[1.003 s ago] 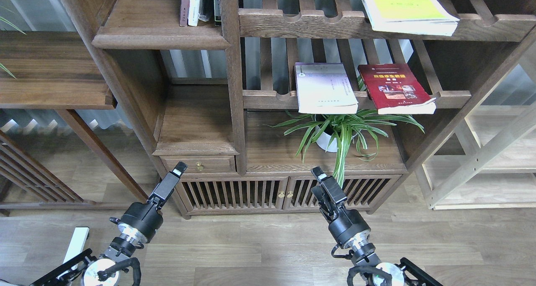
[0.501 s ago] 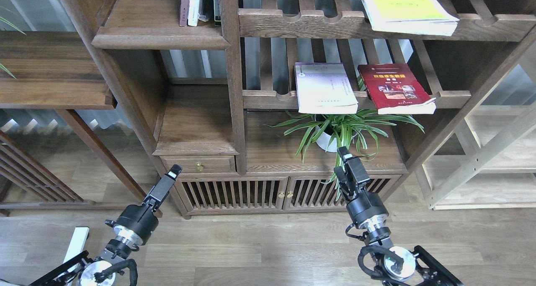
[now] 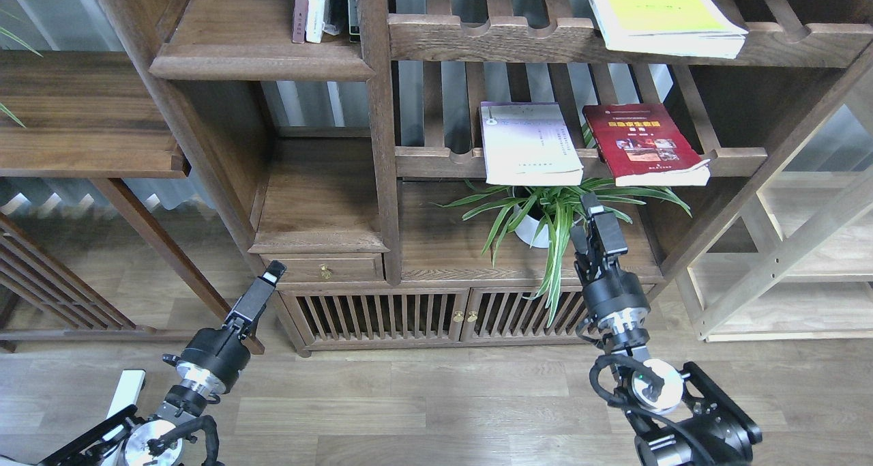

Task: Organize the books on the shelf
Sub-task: 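Reach the right gripper up to the red book on the shelf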

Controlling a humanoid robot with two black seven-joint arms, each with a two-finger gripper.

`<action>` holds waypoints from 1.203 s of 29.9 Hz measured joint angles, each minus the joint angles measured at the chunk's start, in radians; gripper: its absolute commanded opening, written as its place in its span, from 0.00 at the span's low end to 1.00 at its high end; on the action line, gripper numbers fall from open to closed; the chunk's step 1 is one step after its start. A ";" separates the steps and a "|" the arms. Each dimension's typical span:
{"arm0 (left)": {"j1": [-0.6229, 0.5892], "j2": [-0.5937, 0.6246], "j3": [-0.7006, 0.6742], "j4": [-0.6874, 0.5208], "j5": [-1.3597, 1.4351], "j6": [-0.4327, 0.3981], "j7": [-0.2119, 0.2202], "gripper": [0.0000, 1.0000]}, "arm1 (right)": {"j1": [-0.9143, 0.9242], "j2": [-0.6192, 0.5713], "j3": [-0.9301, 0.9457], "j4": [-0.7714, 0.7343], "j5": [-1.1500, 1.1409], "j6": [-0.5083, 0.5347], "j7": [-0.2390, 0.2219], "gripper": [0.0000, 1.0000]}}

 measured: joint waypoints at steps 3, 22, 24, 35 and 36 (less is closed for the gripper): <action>0.000 0.007 -0.004 0.000 0.000 0.000 0.000 0.99 | 0.033 0.001 0.014 -0.029 0.000 0.000 0.000 1.00; -0.002 0.046 -0.032 -0.011 -0.029 0.000 -0.001 0.99 | 0.136 -0.015 0.134 -0.174 -0.002 -0.056 0.000 1.00; -0.002 0.047 -0.033 -0.012 -0.030 0.000 -0.001 0.99 | 0.146 -0.016 0.146 -0.176 -0.002 -0.079 0.000 1.00; -0.002 0.049 -0.040 -0.015 -0.031 0.000 -0.001 0.99 | 0.171 -0.019 0.156 -0.195 -0.002 -0.119 0.000 1.00; -0.002 0.049 -0.040 -0.015 -0.031 0.000 -0.001 0.99 | 0.173 -0.019 0.156 -0.195 -0.002 -0.122 0.000 1.00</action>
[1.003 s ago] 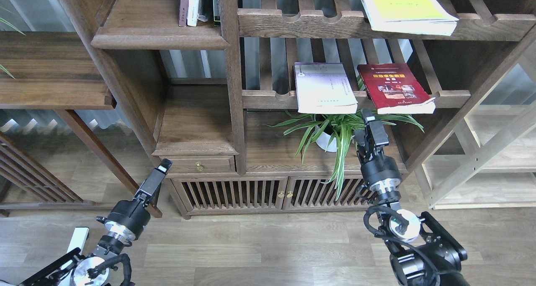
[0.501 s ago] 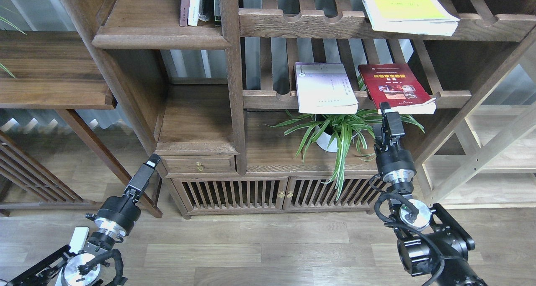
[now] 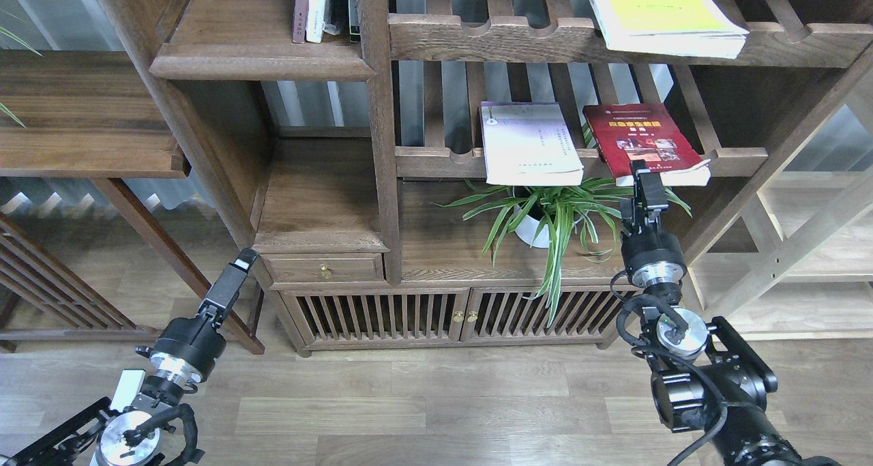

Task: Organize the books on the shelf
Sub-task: 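Reach the right gripper up to the red book on the shelf, then close the right gripper on the red book's edge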

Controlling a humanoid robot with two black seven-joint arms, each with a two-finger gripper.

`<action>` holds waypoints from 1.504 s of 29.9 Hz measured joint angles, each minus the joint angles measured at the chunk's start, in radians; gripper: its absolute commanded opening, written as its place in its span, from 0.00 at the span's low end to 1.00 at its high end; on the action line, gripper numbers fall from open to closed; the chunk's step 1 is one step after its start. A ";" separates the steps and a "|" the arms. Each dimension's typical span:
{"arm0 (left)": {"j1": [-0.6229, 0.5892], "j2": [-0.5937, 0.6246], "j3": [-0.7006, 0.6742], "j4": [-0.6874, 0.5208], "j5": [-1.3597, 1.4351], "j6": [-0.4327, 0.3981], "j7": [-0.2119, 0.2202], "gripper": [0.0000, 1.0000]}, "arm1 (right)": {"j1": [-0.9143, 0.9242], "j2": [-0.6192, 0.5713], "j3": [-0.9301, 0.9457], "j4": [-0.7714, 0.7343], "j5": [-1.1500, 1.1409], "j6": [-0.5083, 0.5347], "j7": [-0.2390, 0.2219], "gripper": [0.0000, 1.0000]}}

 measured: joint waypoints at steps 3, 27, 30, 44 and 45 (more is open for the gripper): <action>0.001 0.001 0.000 -0.001 0.000 0.000 0.000 0.99 | 0.010 -0.001 0.000 -0.004 0.000 -0.009 0.000 1.00; 0.011 0.020 0.000 -0.006 -0.012 0.000 0.000 0.99 | 0.073 -0.022 0.024 -0.045 0.000 -0.131 0.023 0.99; 0.011 0.021 0.000 -0.006 -0.012 0.000 0.000 0.99 | 0.083 -0.022 0.024 -0.045 0.000 -0.145 0.023 0.98; 0.011 0.021 0.000 -0.008 -0.012 0.000 0.000 0.99 | 0.105 -0.020 0.023 -0.047 0.000 -0.199 0.046 0.70; 0.011 0.021 0.000 -0.008 -0.012 0.000 0.000 0.99 | 0.105 -0.020 0.023 -0.047 0.000 -0.200 0.048 0.68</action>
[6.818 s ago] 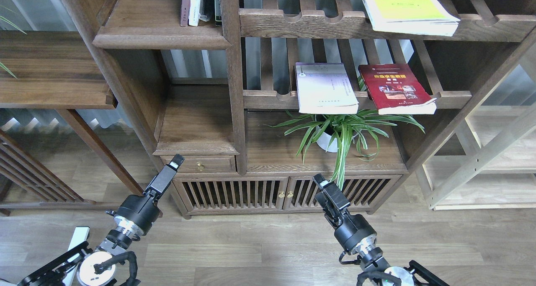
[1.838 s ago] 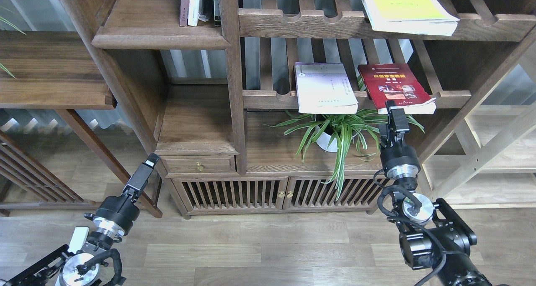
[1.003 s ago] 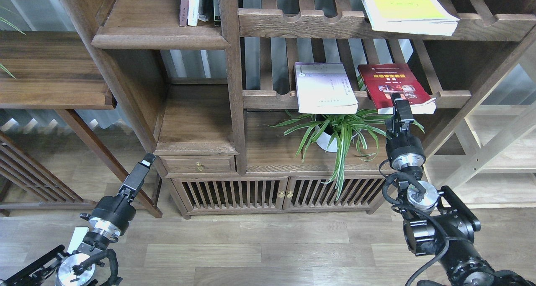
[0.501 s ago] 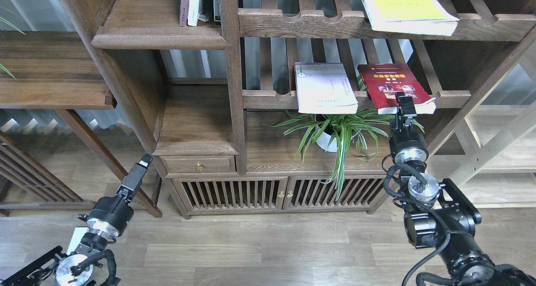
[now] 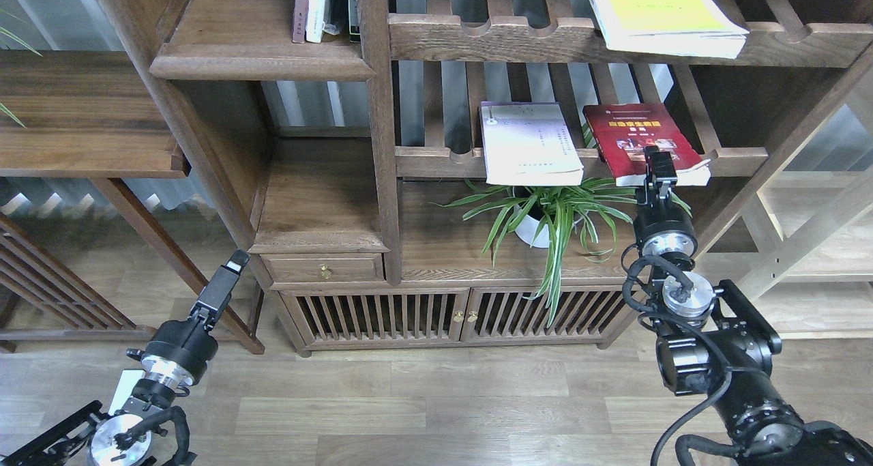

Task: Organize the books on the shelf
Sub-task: 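Close the right gripper on the red book's edge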

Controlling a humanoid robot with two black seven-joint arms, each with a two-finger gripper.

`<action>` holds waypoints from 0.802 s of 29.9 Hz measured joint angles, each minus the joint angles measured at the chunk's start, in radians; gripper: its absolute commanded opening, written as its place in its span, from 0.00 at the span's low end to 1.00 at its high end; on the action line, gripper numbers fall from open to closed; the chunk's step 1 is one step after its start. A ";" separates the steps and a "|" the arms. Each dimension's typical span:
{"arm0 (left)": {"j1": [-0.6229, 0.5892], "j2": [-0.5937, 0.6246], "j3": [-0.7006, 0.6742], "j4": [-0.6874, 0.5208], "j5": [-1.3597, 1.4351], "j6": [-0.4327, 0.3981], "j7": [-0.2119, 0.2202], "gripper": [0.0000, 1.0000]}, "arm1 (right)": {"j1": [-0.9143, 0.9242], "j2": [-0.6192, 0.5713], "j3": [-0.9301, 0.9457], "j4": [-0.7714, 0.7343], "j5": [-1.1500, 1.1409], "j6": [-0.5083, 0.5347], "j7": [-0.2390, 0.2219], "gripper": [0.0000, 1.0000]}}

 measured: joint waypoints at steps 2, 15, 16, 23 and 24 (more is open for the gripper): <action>0.001 0.002 0.000 0.000 -0.001 0.000 0.000 0.99 | 0.001 0.000 0.000 -0.001 -0.001 -0.002 0.001 0.65; 0.002 0.006 0.000 -0.002 -0.002 0.000 0.000 0.99 | 0.020 -0.001 0.000 -0.008 -0.002 -0.057 0.017 0.46; 0.002 0.006 0.000 -0.002 -0.002 0.000 0.000 0.99 | 0.021 -0.001 0.000 -0.008 -0.002 -0.057 0.019 0.45; 0.002 0.007 0.000 -0.002 -0.002 0.000 0.000 0.99 | 0.022 -0.003 0.000 -0.008 -0.002 -0.056 0.024 0.35; 0.002 0.007 0.000 -0.002 -0.002 0.000 0.000 0.99 | 0.022 -0.003 0.000 -0.008 -0.002 -0.054 0.024 0.34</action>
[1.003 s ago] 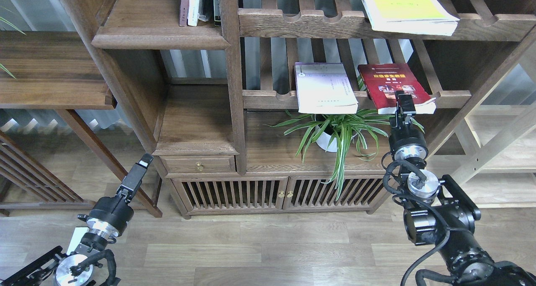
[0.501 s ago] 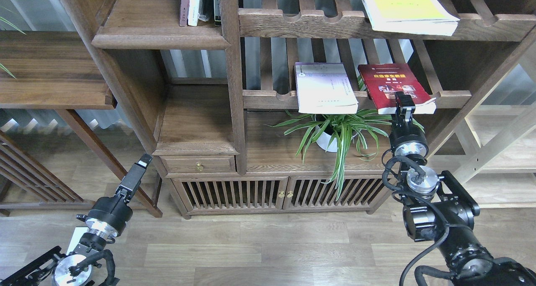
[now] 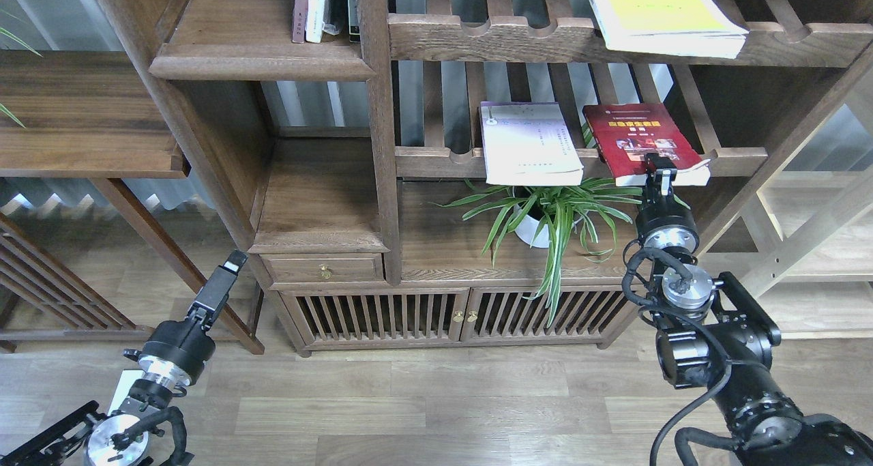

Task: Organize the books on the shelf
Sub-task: 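Close the right gripper on the red book's edge, then pull the red book off the shelf with the right gripper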

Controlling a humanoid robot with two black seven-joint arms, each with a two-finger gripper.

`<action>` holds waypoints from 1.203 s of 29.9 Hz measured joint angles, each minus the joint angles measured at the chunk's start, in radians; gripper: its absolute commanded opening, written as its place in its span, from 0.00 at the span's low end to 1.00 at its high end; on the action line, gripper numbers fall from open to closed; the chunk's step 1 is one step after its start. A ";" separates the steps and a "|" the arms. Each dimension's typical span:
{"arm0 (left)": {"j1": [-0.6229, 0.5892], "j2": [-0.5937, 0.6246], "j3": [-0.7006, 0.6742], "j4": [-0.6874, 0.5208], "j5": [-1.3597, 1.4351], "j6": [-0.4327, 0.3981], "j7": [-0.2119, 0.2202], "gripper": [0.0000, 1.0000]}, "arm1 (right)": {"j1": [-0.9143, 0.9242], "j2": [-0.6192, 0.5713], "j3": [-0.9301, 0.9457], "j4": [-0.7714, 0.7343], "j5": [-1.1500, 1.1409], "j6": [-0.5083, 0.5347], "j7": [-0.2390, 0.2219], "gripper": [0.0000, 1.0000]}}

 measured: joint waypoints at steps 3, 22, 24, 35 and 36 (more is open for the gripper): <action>0.000 0.000 0.000 0.000 0.000 0.000 0.000 0.99 | 0.000 -0.002 0.000 0.001 0.000 0.006 0.000 0.31; 0.000 0.000 0.000 0.000 0.000 0.000 -0.001 0.99 | -0.035 -0.011 -0.011 0.009 0.001 0.121 0.001 0.18; 0.000 0.000 0.000 0.000 0.000 0.000 -0.001 0.99 | -0.039 -0.011 -0.011 0.009 0.001 0.126 0.001 0.18; -0.003 -0.009 0.000 0.007 -0.017 0.000 0.000 0.99 | -0.102 -0.046 0.013 0.017 0.004 0.255 0.000 0.08; -0.006 -0.009 0.001 0.008 -0.026 0.000 0.000 0.99 | -0.106 -0.047 0.019 0.020 0.005 0.285 0.000 0.07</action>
